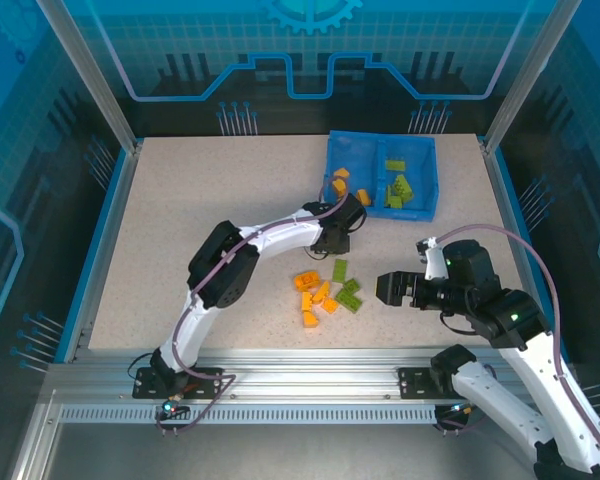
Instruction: Sort the legos into containers by color
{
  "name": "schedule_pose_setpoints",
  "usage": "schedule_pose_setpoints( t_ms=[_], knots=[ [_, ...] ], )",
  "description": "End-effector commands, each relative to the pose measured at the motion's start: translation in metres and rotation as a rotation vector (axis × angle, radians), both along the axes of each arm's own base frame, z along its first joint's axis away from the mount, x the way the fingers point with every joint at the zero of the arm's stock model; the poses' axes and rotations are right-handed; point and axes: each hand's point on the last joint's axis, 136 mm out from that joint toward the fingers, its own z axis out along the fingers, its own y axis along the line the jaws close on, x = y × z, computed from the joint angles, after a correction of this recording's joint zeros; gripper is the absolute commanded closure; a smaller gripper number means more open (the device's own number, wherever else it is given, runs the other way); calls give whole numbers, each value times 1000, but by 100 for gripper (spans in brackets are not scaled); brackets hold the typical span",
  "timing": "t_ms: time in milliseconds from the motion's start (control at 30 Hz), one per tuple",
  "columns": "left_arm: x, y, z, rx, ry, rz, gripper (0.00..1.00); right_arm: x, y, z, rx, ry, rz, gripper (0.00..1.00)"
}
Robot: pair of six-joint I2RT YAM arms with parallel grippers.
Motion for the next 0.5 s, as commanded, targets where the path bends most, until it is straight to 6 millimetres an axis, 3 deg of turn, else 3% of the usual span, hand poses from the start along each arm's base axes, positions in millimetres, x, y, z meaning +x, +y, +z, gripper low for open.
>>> schedule_pose_setpoints(
  t_ms=[0,100,200,333,467],
  knots=[
    [-6,-42,107,-166,-179,-127,72,4,-7,13,-13,-59,-41,3],
    [-3,-72,155,-225,-293,-226,72,9,-20,15,-46,-92,-111,2],
    [15,-99,185,-254,-414,-306,72,10,-32,18,-53,-129,-178,2],
    [53,-132,205,-230,-583,-373,73,7,-42,21,-38,-164,-232,2],
    [87,-164,208,-217,-731,-416,72,2,-45,24,-29,-175,-241,2]
  ],
)
